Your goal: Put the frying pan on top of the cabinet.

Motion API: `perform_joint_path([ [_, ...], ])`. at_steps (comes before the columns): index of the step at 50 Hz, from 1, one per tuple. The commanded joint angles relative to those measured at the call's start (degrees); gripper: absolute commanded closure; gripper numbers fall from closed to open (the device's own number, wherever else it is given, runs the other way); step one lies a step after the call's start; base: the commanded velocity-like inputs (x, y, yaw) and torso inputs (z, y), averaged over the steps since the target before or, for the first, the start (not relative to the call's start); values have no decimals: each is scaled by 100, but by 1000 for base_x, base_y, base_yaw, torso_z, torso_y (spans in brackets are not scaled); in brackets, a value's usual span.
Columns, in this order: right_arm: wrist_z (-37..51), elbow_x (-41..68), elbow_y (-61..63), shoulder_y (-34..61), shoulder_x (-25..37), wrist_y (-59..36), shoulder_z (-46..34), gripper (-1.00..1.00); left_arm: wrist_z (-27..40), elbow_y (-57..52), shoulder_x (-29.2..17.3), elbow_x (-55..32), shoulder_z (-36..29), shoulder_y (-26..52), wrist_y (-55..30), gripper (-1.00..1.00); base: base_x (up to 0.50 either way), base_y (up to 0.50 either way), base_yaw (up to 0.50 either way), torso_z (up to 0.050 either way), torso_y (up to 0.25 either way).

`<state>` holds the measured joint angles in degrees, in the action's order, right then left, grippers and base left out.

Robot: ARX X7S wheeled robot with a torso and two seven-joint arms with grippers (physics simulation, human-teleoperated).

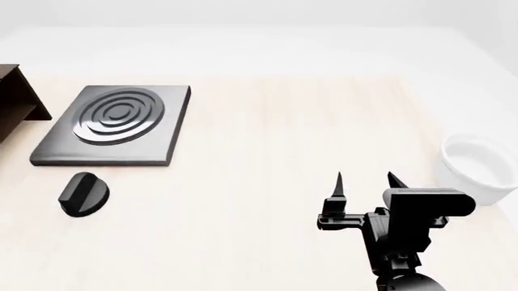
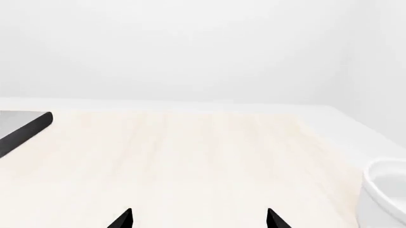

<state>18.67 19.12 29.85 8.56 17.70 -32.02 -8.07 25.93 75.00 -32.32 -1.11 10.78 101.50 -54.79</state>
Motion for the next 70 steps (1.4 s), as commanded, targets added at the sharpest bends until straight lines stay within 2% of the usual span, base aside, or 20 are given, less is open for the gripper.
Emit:
perform_joint_path([
  [1, 23, 19, 15, 1, 15, 0, -30, -100, 217, -5, -15, 136, -322, 128, 76, 100, 0, 0, 0, 0, -250],
  [12, 36, 33, -36, 1, 21, 36, -46, -100, 386, -5, -57, 91, -191, 117, 159, 100, 0, 1, 0, 0, -243],
  [13, 37, 34, -32, 0, 24, 39, -48, -100, 504, -5, -88, -11, -1, 114, 142, 100, -11, 0, 0, 0, -55],
  [26, 61, 59, -18, -22, 47, 60, -55, -100, 424, -5, -72, 116, -84, 152, 179, 100, 0, 0, 0, 0, 0],
  [36, 73, 81, -43, -29, 61, 86, -54, -100, 648, -5, -96, 93, 61, 153, 173, 100, 0, 0, 0, 0, 0],
  [37, 75, 83, -23, -31, 66, 82, -58, -100, 695, -5, -94, 95, 74, 160, 114, -100, 0, 0, 0, 0, 0],
  [52, 98, 102, -17, -51, 83, 112, -81, -100, 365, -5, 43, 145, -128, 313, 339, -100, 0, 0, 0, 0, 0],
  [57, 98, 104, -40, -59, 79, 132, -98, -100, -234, -3, 312, 160, -365, 475, 1127, -100, 0, 0, 0, 0, 0],
  [60, 103, 111, -36, -58, 83, 132, -102, -100, -335, -3, 395, 92, -305, 575, 1301, -100, 0, 0, 0, 0, 0],
  [61, 107, 115, -26, -59, 85, 127, -102, -100, -468, -4, 538, 198, -482, 683, 1731, -100, 0, 0, 0, 0, 0],
  [63, 111, 115, -32, -64, 88, 137, -103, -100, -649, -4, 667, 212, -579, 790, 1964, -100, 0, 0, 0, 0, 0],
  [65, 111, 127, -37, -72, 87, 149, -94, -100, -887, -5, 812, 200, -645, 917, 2054, -100, 0, 0, 0, 0, 0],
  [70, 106, 138, -69, -79, 89, 187, -95, -100, -906, -6, 946, 179, -676, 968, 2157, -100, 0, 0, 0, 0, 0],
])
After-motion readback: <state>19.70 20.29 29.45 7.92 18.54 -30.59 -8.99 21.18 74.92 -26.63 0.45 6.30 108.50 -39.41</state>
